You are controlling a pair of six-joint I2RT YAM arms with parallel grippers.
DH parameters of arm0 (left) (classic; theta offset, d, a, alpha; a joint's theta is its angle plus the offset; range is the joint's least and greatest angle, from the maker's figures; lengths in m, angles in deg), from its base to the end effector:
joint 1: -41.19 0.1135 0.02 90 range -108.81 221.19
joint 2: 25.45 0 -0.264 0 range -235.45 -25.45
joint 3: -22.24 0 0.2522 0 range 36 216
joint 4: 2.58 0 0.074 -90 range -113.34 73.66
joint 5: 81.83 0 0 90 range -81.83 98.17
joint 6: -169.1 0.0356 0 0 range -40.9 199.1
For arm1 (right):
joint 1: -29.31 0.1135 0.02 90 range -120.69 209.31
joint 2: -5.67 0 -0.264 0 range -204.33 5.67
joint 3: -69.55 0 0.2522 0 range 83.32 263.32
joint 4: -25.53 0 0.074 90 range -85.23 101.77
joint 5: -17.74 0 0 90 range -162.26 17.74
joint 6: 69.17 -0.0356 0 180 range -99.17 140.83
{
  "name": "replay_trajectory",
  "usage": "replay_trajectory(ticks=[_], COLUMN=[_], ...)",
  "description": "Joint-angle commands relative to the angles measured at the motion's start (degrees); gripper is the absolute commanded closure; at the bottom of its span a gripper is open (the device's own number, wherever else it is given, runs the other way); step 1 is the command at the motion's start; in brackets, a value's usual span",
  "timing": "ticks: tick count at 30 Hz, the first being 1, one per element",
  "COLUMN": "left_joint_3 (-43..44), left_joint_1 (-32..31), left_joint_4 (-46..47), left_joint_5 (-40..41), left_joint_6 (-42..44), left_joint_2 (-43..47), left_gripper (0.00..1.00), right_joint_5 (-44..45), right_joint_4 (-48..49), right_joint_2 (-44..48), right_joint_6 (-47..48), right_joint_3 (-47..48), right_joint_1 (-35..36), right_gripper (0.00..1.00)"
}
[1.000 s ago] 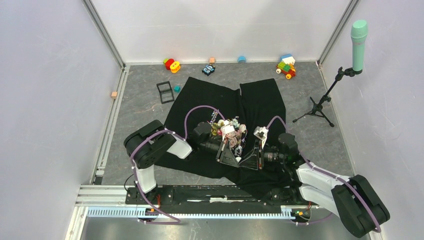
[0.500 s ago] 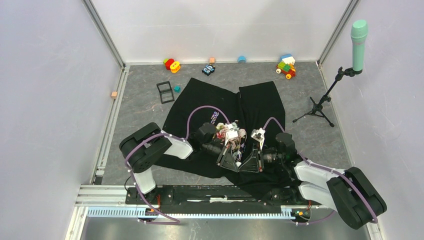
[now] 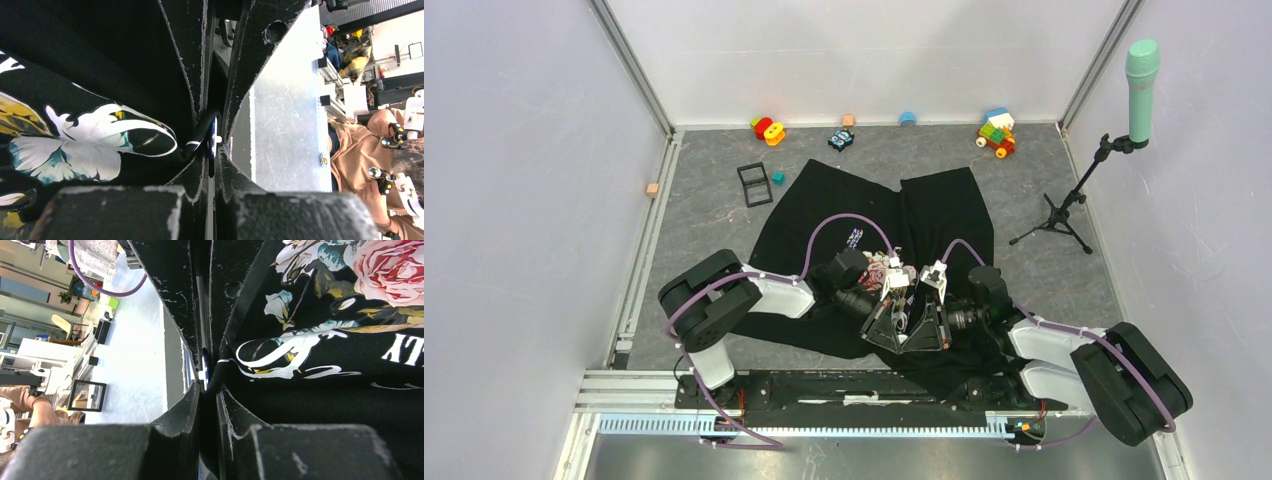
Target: Pin the brooch onto the clothing
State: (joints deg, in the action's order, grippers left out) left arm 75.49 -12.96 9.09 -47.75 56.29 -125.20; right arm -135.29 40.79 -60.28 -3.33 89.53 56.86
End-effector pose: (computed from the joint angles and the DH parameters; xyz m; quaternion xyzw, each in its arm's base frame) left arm 0.1608 -0.2729 0.1371 0.4205 0.6951 -0.5798 0.0616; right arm 0.1318 0.1045 0.1272 -0.2804 0.7329 0.5927 0.1813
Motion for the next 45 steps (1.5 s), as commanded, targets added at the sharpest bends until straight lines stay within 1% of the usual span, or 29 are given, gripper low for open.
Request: replay_trajectory(ticks=[1, 7, 12, 23, 27, 31, 34, 40, 44, 45], left_joint_3=[3.0, 4.1, 4.4, 4.9, 5.0, 4.8, 4.2, 3.8, 2.8, 2.4], left_joint_1=[-2.7, -3.4, -3.8, -4.3, -4.8, -4.9, -4.7, -3.8, -1.5, -0.9], left_joint_4=[0.6, 0.5, 0.6, 0.3, -0.6, -2.6, -1.6, -1.0, -1.1, -1.2], left_joint_5=[-2.0, -1.6, -1.4, -1.4, -1.5, -1.3, -2.0, -2.4, -2.7, -2.8], left_joint_6=[2.2, 2.1, 2.0, 1.6, 2.0, 3.6, 3.3, 2.6, 2.6, 2.7], left_joint_2=[1.2, 0.7, 0.5, 1.5, 2.0, 2.1, 2.0, 2.0, 2.6, 3.2], left_gripper=[0.98, 0.98, 0.98, 0.98, 0.98, 0.98, 0.98, 0.98, 0.98, 0.98], right_joint_5=[2.9, 3.3, 3.4, 4.3, 4.1, 4.5, 5.5, 7.0, 8.5, 8.7], right_joint_4=[4.2, 4.1, 3.9, 3.9, 4.3, 4.1, 2.3, -5.7, -9.4, -9.8], right_joint_2=[-0.3, -0.7, -0.8, -1.9, -2.7, -2.5, -0.4, 7.8, 12.4, 13.5], right_joint_6=[1.7, 1.7, 1.8, 2.4, 2.6, 2.7, 4.0, 7.7, 8.2, 8.1], right_joint_3=[3.9, 4.1, 4.2, 4.1, 4.1, 4.2, 4.2, 4.8, 4.8, 4.7], right_joint_1=[0.6, 1.3, 1.5, 1.6, 1.6, 1.6, 1.7, 1.6, 1.6, 1.6], right_gripper=[0.93, 0.94, 0.93, 0.88, 0.83, 0.81, 0.77, 0.69, 0.62, 0.59])
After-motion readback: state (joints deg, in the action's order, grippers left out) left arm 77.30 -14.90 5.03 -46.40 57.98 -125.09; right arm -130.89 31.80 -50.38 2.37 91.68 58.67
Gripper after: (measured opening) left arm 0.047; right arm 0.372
